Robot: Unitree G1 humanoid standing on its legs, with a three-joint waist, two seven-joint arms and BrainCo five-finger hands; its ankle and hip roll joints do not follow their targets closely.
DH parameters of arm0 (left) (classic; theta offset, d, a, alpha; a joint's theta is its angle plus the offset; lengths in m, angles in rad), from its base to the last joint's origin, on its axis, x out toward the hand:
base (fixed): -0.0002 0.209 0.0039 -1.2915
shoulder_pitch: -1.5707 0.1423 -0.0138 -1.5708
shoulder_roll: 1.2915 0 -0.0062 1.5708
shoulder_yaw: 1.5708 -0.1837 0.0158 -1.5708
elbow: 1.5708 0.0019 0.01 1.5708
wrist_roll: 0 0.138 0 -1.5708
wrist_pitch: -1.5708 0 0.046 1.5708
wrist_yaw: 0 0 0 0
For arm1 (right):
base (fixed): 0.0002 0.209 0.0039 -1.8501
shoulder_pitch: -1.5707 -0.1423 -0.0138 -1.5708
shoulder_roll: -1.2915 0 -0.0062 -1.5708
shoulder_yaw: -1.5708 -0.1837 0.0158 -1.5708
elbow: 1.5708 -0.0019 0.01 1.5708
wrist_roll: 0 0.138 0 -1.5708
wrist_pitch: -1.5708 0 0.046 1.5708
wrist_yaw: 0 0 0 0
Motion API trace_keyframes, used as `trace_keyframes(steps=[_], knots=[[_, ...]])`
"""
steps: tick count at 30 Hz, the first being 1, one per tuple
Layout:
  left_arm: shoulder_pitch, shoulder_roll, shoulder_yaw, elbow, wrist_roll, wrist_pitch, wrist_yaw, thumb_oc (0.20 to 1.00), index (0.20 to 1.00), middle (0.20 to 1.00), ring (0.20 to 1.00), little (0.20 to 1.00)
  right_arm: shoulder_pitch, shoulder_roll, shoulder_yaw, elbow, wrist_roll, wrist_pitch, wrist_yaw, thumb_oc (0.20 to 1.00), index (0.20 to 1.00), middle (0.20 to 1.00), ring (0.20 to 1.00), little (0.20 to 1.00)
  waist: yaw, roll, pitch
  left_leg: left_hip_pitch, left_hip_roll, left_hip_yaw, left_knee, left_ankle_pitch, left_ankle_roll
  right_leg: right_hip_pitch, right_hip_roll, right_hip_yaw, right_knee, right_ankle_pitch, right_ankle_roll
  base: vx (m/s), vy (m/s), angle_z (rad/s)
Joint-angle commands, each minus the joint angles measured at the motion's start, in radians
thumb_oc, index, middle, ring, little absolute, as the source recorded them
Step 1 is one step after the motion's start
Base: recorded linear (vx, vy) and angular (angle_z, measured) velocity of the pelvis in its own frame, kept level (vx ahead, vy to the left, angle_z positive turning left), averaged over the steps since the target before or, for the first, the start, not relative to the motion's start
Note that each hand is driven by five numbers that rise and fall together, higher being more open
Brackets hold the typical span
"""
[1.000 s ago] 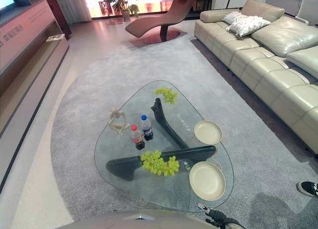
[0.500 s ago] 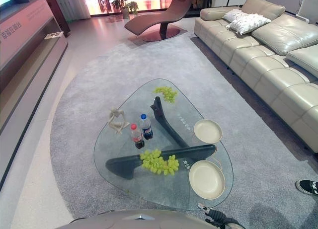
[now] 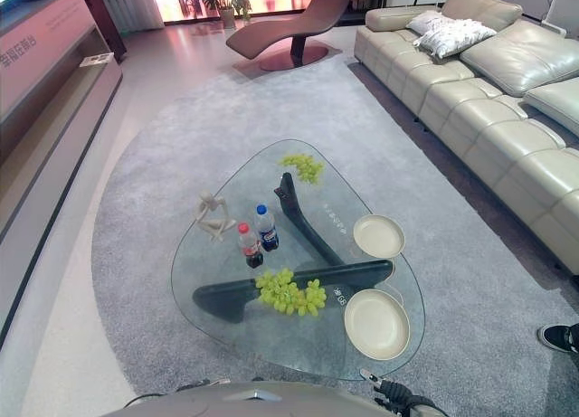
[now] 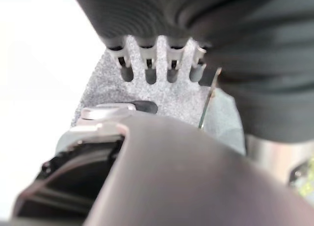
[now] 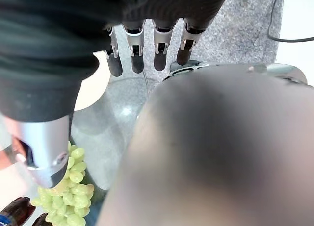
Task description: Pick up fruits into the plate
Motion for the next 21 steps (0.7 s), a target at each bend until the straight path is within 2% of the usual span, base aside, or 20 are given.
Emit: trace_keyframes(steps=[1,6,10,12,16,18,19,21], knots=[[-0.099,0.003,-0.06,0.033,0.033,-0.067,-0.026,1.0,1.0,1.0,1.0,1.0,-0.095,0.017,0.024,0.015,0.028,-0.003,0.013,1.0,1.0,1.0,1.0,1.0,0.011,-0.022,0.085,0.036,-0.078,0.041,0.024,-0.092,0.058,-0.063,0.0,0.051,0.06,0.035,-0.007,-0.06,-0.009,-0.06],[-0.176,0.025,-0.131,-0.032,0.046,-0.146,0.012,1.0,1.0,1.0,1.0,1.0,-0.13,-0.02,0.054,-0.009,0.036,-0.007,0.023,1.0,1.0,1.0,1.0,1.0,-0.002,-0.004,0.122,-0.014,-0.073,0.041,0.025,-0.076,0.054,-0.118,0.001,0.062,0.06,0.048,-0.007,-0.09,0.018,-0.04],[-0.263,0.07,-0.203,-0.166,0.07,-0.191,0.109,1.0,1.0,1.0,1.0,1.0,-0.176,-0.066,0.079,-0.053,0.061,-0.023,0.035,1.0,1.0,1.0,1.0,1.0,-0.016,0.018,0.172,-0.062,-0.07,0.035,0.022,-0.058,0.051,-0.165,0.004,0.075,0.054,0.059,-0.006,-0.13,0.026,-0.04],[-0.295,0.094,-0.224,-0.236,0.069,-0.17,0.134,1.0,1.0,1.0,1.0,1.0,-0.193,-0.083,0.09,-0.076,0.073,-0.027,0.036,1.0,1.0,1.0,1.0,1.0,-0.019,0.025,0.191,-0.083,-0.07,0.031,0.024,-0.05,0.048,-0.187,0.004,0.078,0.057,0.064,-0.006,-0.16,0.022,-0.04],[-0.399,0.208,-0.281,-0.492,0.095,-0.084,0.186,1.0,1.0,1.0,1.0,1.0,-0.264,-0.132,0.14,-0.186,0.104,-0.025,0.023,1.0,1.0,1.0,1.0,1.0,-0.025,0.044,0.262,-0.159,-0.074,0.015,0.034,-0.022,0.042,-0.259,0.006,0.085,0.066,0.08,-0.012,-0.18,0.009,-0.02],[-0.416,0.238,-0.292,-0.548,0.107,-0.064,0.195,1.0,1.0,1.0,1.0,1.0,-0.276,-0.143,0.145,-0.212,0.106,-0.021,0.023,1.0,1.0,1.0,1.0,1.0,-0.026,0.049,0.274,-0.171,-0.076,0.011,0.035,-0.018,0.041,-0.269,0.007,0.084,0.067,0.082,-0.013,-0.09,-0.001,-0.04],[-0.442,0.283,-0.304,-0.619,0.11,-0.039,0.198,1.0,1.0,1.0,1.0,1.0,-0.293,-0.157,0.15,-0.242,0.105,-0.014,0.019,1.0,1.0,1.0,1.0,1.0,-0.028,0.055,0.291,-0.183,-0.078,0.007,0.036,-0.015,0.04,-0.283,0.007,0.084,0.069,0.083,-0.014,-0.12,-0.004,-0.04],[-0.478,0.336,-0.312,-0.68,0.122,-0.027,0.199,1.0,1.0,1.0,1.0,1.0,-0.313,-0.17,0.159,-0.273,0.111,-0.012,0.017,1.0,1.0,1.0,1.0,1.0,-0.03,0.06,0.31,-0.199,-0.081,0.006,0.036,-0.011,0.038,-0.299,0.006,0.081,0.072,0.084,-0.015,-0.12,-0.006,-0.02]])
